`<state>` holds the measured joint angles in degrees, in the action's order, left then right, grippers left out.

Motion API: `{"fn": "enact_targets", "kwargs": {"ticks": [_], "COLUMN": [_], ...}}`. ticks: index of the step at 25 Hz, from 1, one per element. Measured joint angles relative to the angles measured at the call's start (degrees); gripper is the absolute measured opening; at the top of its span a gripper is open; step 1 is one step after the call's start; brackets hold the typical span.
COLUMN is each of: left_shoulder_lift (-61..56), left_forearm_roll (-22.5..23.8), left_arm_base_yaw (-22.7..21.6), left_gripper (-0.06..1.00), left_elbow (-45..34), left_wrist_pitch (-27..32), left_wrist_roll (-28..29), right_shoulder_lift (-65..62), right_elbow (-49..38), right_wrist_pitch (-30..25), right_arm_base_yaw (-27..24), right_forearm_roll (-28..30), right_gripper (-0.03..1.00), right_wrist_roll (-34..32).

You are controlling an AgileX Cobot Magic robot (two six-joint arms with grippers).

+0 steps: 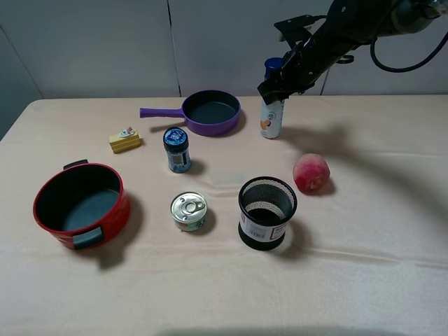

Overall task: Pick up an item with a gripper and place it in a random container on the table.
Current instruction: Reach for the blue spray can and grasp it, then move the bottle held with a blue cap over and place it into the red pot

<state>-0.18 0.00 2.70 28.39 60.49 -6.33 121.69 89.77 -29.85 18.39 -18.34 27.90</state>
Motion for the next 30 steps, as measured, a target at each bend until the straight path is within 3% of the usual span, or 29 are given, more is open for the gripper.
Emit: {"fn": "enact_targets", "kwargs": {"ticks": [30], "left_shoulder_lift": [0.0], "left_forearm_roll": [0.0], "left_arm_base_yaw": [0.0], "left_gripper": [0.94], "left_elbow": [0.0], "left_wrist_pitch": [0.0], "left_wrist_roll": [0.0], "right_shoulder_lift": [-2.6], "right_elbow": [0.0], "right_wrist_pitch": [-1.3], "right_arm_base_yaw": [0.0], "right_forearm_roll": [0.1], "right_gripper": [0.35], "right_wrist_roll": [0.0]}}
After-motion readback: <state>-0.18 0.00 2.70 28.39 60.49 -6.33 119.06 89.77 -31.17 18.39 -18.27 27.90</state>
